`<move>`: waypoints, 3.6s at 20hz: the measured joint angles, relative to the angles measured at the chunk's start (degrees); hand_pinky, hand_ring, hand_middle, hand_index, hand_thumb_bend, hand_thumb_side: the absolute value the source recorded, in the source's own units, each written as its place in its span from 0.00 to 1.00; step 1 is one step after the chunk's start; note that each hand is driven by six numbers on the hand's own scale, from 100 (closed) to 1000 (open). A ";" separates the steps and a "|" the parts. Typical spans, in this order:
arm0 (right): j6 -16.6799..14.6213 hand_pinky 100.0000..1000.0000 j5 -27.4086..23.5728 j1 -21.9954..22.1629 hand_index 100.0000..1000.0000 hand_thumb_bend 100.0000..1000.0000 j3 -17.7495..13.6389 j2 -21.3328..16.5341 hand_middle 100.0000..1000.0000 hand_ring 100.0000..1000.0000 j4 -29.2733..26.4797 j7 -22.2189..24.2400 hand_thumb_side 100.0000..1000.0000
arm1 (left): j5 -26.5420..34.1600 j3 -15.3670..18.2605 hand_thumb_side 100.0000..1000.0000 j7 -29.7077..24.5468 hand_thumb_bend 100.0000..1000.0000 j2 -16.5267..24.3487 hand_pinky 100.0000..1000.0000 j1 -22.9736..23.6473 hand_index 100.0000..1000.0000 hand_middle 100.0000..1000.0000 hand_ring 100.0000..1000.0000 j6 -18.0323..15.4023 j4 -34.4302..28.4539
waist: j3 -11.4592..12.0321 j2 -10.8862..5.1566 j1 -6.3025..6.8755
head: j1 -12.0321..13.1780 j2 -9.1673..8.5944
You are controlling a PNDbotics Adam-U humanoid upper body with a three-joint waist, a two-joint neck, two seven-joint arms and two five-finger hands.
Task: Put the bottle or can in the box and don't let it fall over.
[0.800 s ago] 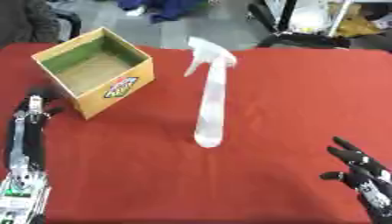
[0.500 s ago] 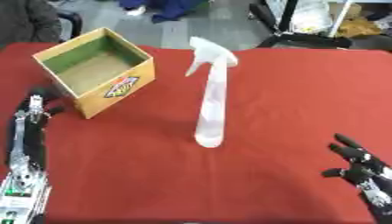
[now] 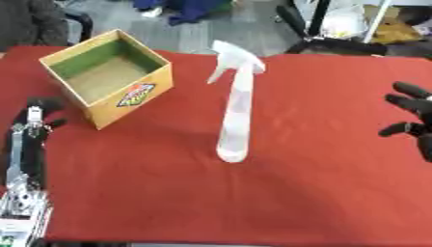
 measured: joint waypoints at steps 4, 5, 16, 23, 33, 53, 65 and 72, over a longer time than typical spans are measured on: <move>-1.90 0.69 -2.29 -7.28 0.87 0.00 1.81 -4.06 1.00 1.00 4.45 2.51 0.38 | 0.06 -0.35 0.88 -0.40 0.00 0.00 0.72 -0.14 0.70 0.58 0.84 -0.03 0.00 | 0.74 0.17 0.22 | -1.33 -0.04; -2.22 0.69 -2.87 -8.88 0.87 0.00 2.16 -4.75 1.00 1.00 5.74 3.21 0.38 | 0.09 -0.38 0.88 -0.45 0.00 0.00 0.72 -0.20 0.70 0.58 0.84 -0.04 0.00 | 0.91 0.21 0.30 | -1.64 -0.08; -5.50 0.71 -3.50 -22.85 0.90 0.00 6.25 -6.66 1.00 1.00 18.95 10.49 0.31 | 0.32 -1.44 0.88 -1.54 0.00 -0.04 0.72 -1.13 0.70 0.58 0.84 -0.07 0.00 | 3.22 1.06 1.01 | -5.85 -2.77; -4.07 0.74 2.18 -30.09 0.91 0.00 7.70 -3.43 1.00 1.00 27.86 12.70 0.21 | 0.43 -2.47 0.89 -2.64 0.00 -0.47 0.72 -1.67 0.70 0.58 0.84 -0.01 -0.01 | 4.82 1.62 1.37 | -9.25 -3.77; -5.14 0.81 7.96 -34.68 0.94 0.00 7.98 -0.19 1.00 1.00 33.89 11.63 0.23 | 0.44 -3.21 0.89 -3.61 0.00 -0.47 0.72 -2.08 0.70 0.58 0.84 0.08 -0.01 | 6.43 2.08 0.67 | -12.51 -5.08; -6.83 0.79 14.25 -38.01 0.96 0.00 9.48 2.96 1.00 1.00 34.97 9.94 0.13 | 0.83 -4.54 0.89 -4.90 0.00 -0.47 0.72 -3.00 0.69 0.58 0.84 0.10 0.24 | 10.84 2.09 -0.35 | -17.34 -6.14; -6.97 0.65 19.22 -37.93 0.81 0.00 9.73 3.85 1.00 1.00 36.67 9.79 0.12 | 1.28 -4.90 0.89 -5.29 0.00 -0.47 0.73 -3.53 0.69 0.58 0.84 0.08 0.40 | 11.28 2.09 -0.68 | -18.25 -6.14; -8.60 0.50 21.35 -37.86 0.64 0.00 9.71 3.85 0.89 0.90 36.67 8.17 0.12 | 1.33 -4.90 0.89 -5.31 0.00 -0.47 0.73 -3.61 0.69 0.58 0.84 0.06 0.51 | 11.28 2.09 -0.68 | -18.30 -6.14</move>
